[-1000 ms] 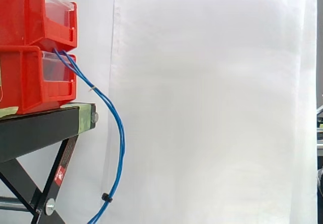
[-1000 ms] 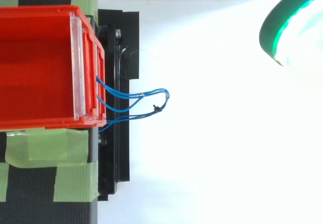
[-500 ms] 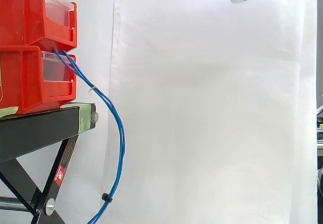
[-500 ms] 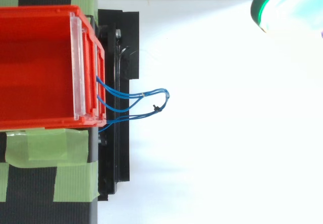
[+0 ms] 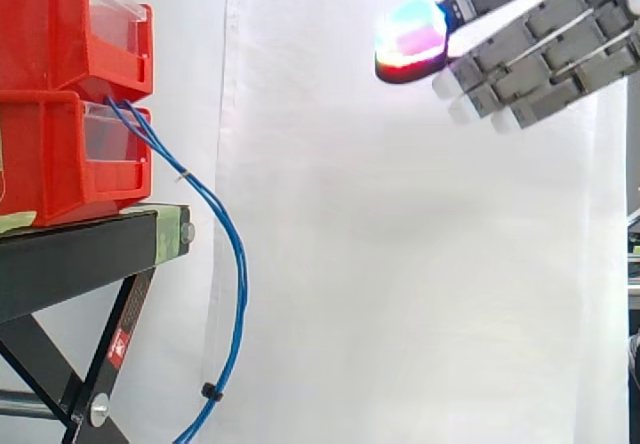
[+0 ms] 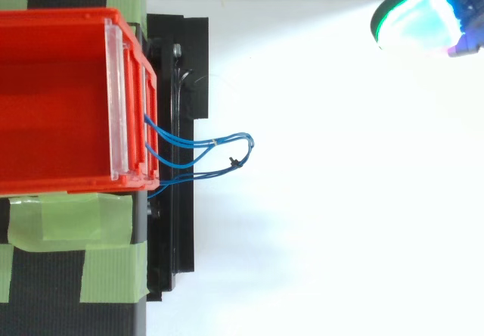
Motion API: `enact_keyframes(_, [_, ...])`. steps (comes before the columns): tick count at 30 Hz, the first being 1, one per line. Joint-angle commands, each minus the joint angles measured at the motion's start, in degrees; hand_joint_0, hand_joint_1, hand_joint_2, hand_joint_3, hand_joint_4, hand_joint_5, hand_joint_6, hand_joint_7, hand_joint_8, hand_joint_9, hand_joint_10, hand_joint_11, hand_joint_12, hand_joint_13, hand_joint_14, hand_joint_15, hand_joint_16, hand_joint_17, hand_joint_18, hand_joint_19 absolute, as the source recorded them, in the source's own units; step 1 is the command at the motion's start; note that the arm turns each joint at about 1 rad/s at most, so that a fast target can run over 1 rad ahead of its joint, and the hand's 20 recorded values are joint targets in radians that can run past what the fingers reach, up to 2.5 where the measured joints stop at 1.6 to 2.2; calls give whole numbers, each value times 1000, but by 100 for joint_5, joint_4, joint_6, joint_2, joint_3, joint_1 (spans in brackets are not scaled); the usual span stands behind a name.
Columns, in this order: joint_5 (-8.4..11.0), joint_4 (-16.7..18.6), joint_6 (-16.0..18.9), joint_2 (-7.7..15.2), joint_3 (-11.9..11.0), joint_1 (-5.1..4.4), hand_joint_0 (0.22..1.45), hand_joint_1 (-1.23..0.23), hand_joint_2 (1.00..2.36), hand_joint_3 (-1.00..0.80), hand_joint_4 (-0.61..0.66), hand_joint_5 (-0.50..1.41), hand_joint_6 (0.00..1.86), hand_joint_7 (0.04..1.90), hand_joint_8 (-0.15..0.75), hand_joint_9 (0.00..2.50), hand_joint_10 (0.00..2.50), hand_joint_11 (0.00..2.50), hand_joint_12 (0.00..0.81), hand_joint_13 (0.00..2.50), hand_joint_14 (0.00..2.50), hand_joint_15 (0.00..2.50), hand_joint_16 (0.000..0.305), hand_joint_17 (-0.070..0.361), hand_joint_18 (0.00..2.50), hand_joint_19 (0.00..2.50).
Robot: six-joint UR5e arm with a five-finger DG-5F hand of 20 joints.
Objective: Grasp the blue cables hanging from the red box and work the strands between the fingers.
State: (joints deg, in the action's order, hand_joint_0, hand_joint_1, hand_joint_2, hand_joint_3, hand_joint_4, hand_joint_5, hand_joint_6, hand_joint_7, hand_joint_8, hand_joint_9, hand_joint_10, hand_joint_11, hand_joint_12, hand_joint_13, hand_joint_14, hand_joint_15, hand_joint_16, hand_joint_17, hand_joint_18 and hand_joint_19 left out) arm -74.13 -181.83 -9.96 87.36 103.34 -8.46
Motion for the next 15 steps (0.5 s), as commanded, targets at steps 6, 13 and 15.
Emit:
enact_keyframes(6, [390,877,-147,0,617,-68,597,-517,1000,-1000,113,-432,6,691,209,0,0,0,345,0,2,107,72,162,0,16])
enact_keyframes(13, [548,1791,-402,387,846,-191,589,-518,1000,-1000,112,-436,6,689,201,0,0,0,349,0,2,93,72,161,0,8])
enact_keyframes(15, [540,1826,-402,466,846,-200,588,-518,1000,-1000,112,-438,6,687,202,0,0,0,348,0,2,100,71,160,0,20])
